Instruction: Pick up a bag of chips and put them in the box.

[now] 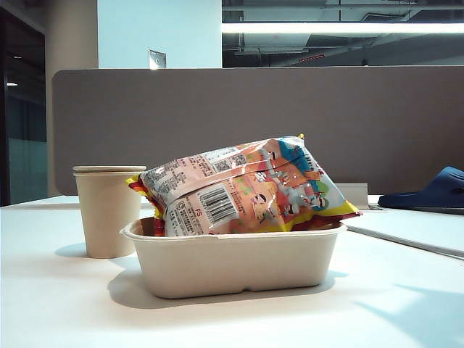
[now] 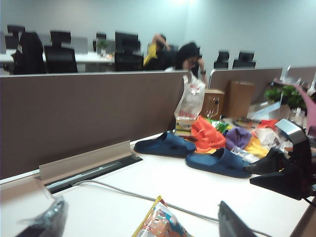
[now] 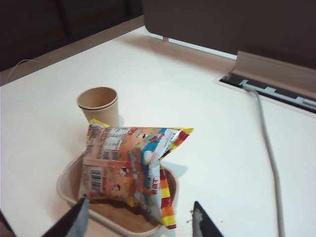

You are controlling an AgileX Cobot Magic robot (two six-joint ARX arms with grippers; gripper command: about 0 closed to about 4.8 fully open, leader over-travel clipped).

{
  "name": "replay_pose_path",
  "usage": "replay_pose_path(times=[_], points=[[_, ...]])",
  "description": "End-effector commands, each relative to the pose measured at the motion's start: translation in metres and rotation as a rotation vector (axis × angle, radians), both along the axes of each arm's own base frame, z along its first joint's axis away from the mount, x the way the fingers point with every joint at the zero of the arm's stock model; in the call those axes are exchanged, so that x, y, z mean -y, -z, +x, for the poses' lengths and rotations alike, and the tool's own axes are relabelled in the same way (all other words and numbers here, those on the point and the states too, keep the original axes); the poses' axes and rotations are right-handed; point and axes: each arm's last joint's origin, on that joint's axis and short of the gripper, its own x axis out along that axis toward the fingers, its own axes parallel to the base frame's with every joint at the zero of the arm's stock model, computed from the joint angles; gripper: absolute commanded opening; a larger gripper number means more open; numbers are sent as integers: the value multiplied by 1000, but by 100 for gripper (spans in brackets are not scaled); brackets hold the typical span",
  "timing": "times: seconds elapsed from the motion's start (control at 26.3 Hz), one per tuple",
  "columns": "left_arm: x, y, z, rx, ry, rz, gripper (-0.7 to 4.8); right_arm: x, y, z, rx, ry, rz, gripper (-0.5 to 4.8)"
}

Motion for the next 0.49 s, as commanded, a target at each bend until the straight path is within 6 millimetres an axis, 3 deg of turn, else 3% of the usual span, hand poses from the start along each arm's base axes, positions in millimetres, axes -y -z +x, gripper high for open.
replay_pose_path(times=[0.04,0.3,0.49], points=[[-5,14,-7,-4,0,-14,394,1,-1,-5,-11,-46,33,264],[-7,37,-10,-40,4,-15,395,8,-3,-21,32,-68,77,265],[2,58,1,-116,36,24,394,16,-4,-37,99,-79,130,264]])
